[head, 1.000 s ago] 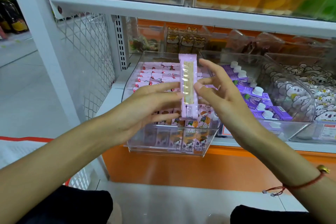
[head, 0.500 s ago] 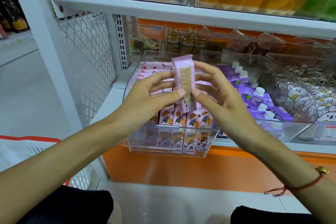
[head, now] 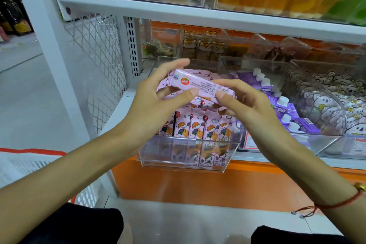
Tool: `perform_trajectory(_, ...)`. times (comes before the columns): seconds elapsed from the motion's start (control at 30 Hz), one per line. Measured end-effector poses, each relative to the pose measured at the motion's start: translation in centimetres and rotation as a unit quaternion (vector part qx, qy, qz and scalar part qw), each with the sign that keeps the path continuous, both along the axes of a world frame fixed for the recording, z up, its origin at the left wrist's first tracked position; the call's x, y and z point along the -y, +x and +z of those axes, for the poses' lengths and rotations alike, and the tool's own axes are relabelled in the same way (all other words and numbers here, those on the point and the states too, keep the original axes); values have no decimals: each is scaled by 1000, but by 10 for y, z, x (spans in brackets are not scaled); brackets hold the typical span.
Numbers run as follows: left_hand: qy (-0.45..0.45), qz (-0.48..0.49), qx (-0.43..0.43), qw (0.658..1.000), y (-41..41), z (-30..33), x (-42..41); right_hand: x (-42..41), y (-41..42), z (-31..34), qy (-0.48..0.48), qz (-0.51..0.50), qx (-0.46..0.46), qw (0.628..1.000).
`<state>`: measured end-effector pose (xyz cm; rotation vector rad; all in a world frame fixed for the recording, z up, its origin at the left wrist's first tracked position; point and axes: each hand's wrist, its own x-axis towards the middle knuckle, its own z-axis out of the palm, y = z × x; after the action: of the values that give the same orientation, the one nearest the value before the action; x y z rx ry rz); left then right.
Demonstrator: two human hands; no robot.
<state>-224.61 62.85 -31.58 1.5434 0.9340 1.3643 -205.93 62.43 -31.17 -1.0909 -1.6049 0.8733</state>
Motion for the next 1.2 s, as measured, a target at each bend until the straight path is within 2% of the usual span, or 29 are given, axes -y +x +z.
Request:
perform_trajectory(0.1,-20,19,20,999,1,1,0,-2,4,1,-34,-6,-65,997)
perform_trajectory(0.2,-40,43,34,998,2,2,0,-3,4,3,-7,-31,-80,996)
perform_trajectory(0.37,-32,24,-24,999,3,3,2,-10,7,-1,-19,-78,-77,994)
perform_trajectory(0.47,16,86,-43,995,-6,7,-5,-13,6,-7,-7,-86,2,996)
perform_trajectory(0.57,59,162,-44,984,-17,8,-18,-8,0,-19,63,-67,169,981)
perform_trajectory(0.67,88,202,-95,971,-23,6,-33,-2,-7,-26,149,-33,376,914)
perform_trajectory(0.77,103,212,-150,960,-25,5,-52,-2,-11,-24,184,-14,510,840)
perform_trajectory(0.83,102,213,-178,955,-24,4,-67,-2,-12,-24,178,-9,535,826)
perform_trajectory(0.97,124,209,-249,937,-21,2,-94,-2,-12,-24,164,-4,540,826)
perform_trajectory(1.2,132,176,-454,863,-20,13,-126,-3,-11,-23,151,4,537,830)
